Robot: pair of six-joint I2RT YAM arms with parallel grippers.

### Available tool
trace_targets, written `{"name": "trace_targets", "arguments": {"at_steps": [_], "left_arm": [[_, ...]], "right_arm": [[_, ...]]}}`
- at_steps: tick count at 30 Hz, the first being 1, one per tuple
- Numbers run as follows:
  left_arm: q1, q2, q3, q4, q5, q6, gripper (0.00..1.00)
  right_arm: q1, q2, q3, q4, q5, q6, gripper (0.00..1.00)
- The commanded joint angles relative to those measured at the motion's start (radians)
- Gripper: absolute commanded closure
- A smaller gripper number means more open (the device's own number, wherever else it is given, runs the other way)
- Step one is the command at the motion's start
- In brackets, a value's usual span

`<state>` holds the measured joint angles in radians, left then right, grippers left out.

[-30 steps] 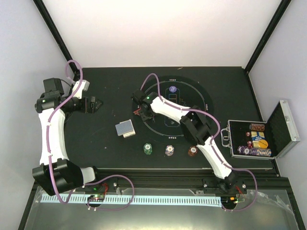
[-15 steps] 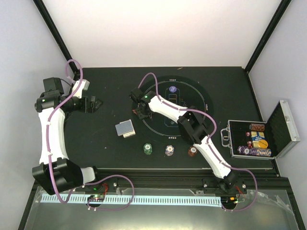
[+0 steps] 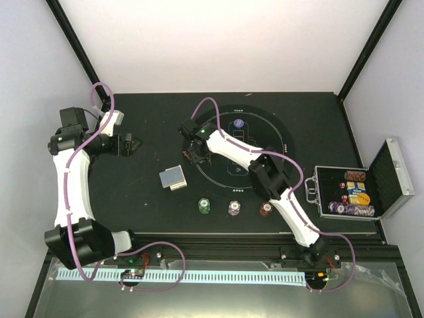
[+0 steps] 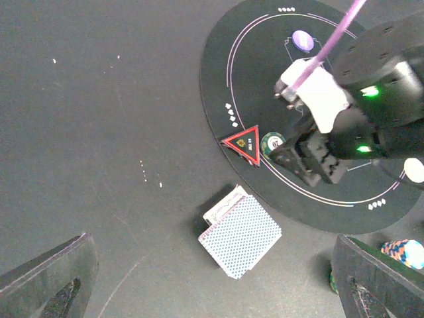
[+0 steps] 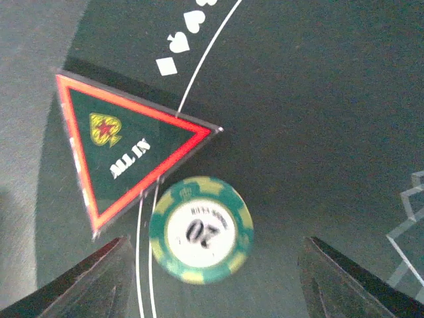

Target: Distribute texas hold em gaming equipment

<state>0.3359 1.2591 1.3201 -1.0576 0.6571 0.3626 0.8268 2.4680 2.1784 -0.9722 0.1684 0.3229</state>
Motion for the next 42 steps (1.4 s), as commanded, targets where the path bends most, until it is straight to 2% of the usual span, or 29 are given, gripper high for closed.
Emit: {"name": "trace_targets", "arguments": {"at_steps": [1, 8, 14, 18, 24, 36, 42], "left_arm": [[0.008, -0.004, 0.036, -0.026, 0.030, 0.009, 0.01], [0.008, -0.009, 0.033, -0.021, 0.037, 0.006, 0.01], [0.008, -0.007, 0.032, -0.021, 0.066, 0.000, 0.01], [0.008, -0.010, 0.030, -0.023, 0.063, 0.000, 0.01], [0.008, -0.020, 0.033, -0.029, 0.050, 0.008, 0.01], [0.008, -0.021, 0.037, -0.017, 0.044, 0.003, 0.01], [0.008, -0.020, 0.040, -0.018, 0.040, 0.003, 0.01]], "right_arm": [[0.008, -0.197, -0.052, -0.040, 0.048, -0.007, 0.29], [0.122, -0.526, -0.511, 0.090, 0.044, 0.063, 0.21], [0.246, -0.673, -0.751, 0.172, -0.011, 0.165, 0.15], [0.307, -0.669, -0.781, 0.187, -0.026, 0.187, 0.11], [0.332, -0.608, -0.787, 0.195, -0.041, 0.184, 0.13], [0.337, -0.556, -0.790, 0.208, -0.049, 0.168, 0.33], [0.335, -0.537, -0.790, 0.214, -0.059, 0.167, 0.38]]}}
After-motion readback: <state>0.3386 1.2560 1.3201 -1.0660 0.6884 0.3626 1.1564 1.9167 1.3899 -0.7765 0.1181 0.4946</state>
